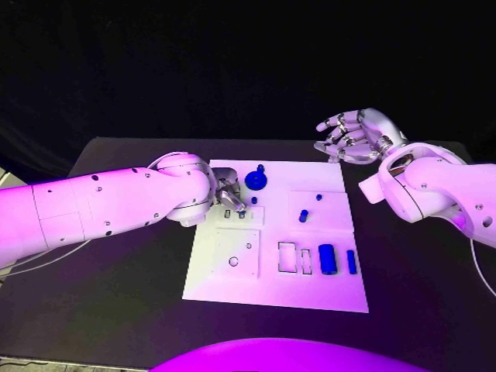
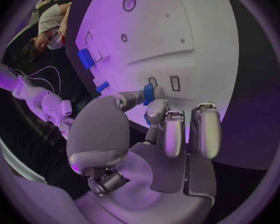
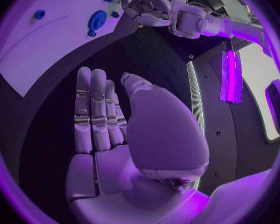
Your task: Assemble the parts on the task board
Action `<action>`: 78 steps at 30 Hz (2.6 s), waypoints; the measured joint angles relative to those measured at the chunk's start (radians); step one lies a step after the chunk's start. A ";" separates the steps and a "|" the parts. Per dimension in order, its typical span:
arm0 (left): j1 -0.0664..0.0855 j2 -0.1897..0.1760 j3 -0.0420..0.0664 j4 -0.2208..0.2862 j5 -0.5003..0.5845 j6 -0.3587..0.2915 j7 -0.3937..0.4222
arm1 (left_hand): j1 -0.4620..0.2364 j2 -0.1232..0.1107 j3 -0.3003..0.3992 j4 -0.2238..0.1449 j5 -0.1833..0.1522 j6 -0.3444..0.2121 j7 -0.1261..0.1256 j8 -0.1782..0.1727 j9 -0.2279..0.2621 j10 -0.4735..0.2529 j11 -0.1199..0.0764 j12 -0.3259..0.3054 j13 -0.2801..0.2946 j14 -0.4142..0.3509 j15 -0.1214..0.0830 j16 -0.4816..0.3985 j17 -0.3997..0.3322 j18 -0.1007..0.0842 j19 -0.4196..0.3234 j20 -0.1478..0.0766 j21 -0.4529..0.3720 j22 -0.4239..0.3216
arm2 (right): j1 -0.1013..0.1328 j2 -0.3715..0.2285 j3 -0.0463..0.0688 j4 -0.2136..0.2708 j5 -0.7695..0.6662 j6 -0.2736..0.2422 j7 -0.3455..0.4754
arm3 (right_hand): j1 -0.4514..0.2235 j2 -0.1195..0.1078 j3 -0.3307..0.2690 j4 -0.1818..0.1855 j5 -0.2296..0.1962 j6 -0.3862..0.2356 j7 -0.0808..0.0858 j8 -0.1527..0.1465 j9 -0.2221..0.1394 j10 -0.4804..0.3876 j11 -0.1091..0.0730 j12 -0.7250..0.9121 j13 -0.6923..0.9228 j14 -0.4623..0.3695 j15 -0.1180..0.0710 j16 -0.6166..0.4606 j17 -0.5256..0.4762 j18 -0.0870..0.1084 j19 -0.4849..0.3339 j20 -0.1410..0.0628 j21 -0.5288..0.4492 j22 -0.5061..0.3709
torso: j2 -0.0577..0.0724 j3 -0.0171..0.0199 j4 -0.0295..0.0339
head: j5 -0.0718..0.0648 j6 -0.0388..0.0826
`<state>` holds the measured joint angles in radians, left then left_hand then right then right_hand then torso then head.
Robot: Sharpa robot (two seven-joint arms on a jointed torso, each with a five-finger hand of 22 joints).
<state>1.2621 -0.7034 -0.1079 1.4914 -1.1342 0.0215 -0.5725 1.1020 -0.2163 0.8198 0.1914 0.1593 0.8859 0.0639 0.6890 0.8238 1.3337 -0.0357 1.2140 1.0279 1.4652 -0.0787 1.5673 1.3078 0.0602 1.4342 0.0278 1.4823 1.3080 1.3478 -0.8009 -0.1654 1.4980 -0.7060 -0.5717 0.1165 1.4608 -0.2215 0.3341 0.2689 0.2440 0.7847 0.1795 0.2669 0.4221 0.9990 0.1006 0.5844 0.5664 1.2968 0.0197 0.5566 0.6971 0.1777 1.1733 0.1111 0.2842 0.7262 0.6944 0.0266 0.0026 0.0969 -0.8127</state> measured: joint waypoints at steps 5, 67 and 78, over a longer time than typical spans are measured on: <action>-0.010 -0.008 -0.001 0.013 -0.021 -0.019 -0.003 | -0.001 -0.001 0.000 0.000 0.000 0.001 -0.001 0.003 0.000 0.000 0.000 0.005 0.004 0.000 0.000 0.000 0.000 0.000 0.001 -0.001 0.000 0.000 | -0.002 -0.001 0.000 0.002 -0.001 0.002 0.000 | 0.000 0.000 0.003 -0.003 0.000 0.000 0.000 0.000 0.000 0.000 0.000 0.000 -0.001 0.000 0.000 0.000 0.001 0.000 0.000 0.000 0.000 0.000 | 0.000 -0.0004 0.0002 | 0.000 -0.001; -0.016 -0.001 0.008 -0.005 0.001 0.024 -0.014 | -0.039 0.027 0.005 0.005 -0.024 0.020 -0.007 0.018 0.003 0.016 -0.005 0.012 0.007 0.000 -0.007 0.000 0.000 0.000 0.008 -0.001 0.004 0.000 | -0.012 0.001 0.000 -0.002 -0.012 0.014 -0.002 | 0.000 0.000 0.007 -0.007 0.006 -0.002 -0.002 0.004 0.001 -0.002 -0.002 0.000 -0.005 0.000 0.000 -0.011 0.006 0.000 0.004 0.004 -0.009 -0.007 | 0.000 0.0003 -0.0010 | -0.006 -0.019; -0.015 0.012 0.008 -0.022 0.011 0.031 -0.017 | -0.090 0.018 0.006 -0.062 -0.037 0.035 -0.017 0.020 0.174 0.021 -0.007 0.021 0.013 0.004 -0.011 0.000 0.000 0.000 0.012 -0.004 0.004 -0.001 | -0.013 0.001 -0.001 0.000 -0.012 0.015 -0.002 | 0.000 0.000 0.007 -0.007 0.006 -0.002 -0.002 0.004 0.001 -0.006 0.001 0.000 -0.006 0.000 0.000 -0.011 0.007 0.000 0.004 0.004 -0.009 -0.008 | 0.000 -0.0004 -0.0017 | -0.010 -0.022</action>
<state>1.2472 -0.6919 -0.0995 1.4696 -1.1235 0.0523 -0.5891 1.0125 -0.1980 0.8260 0.1293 0.1222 0.9212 0.0464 0.7094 0.9981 1.3549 -0.0430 1.2353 1.0411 1.4687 -0.0894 1.5672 1.3074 0.0605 1.4457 0.0235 1.4860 1.3074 1.3349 -0.7995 -0.1659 1.4979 -0.7178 -0.5563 0.1141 1.4609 -0.2215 0.3410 0.2619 0.2499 0.7828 0.1775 0.2709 0.4229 0.9933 0.1020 0.5844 0.5606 1.2968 0.0196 0.5452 0.7044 0.1777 1.1768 0.1147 0.2751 0.7180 0.6945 0.0262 0.0009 0.0869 -0.8344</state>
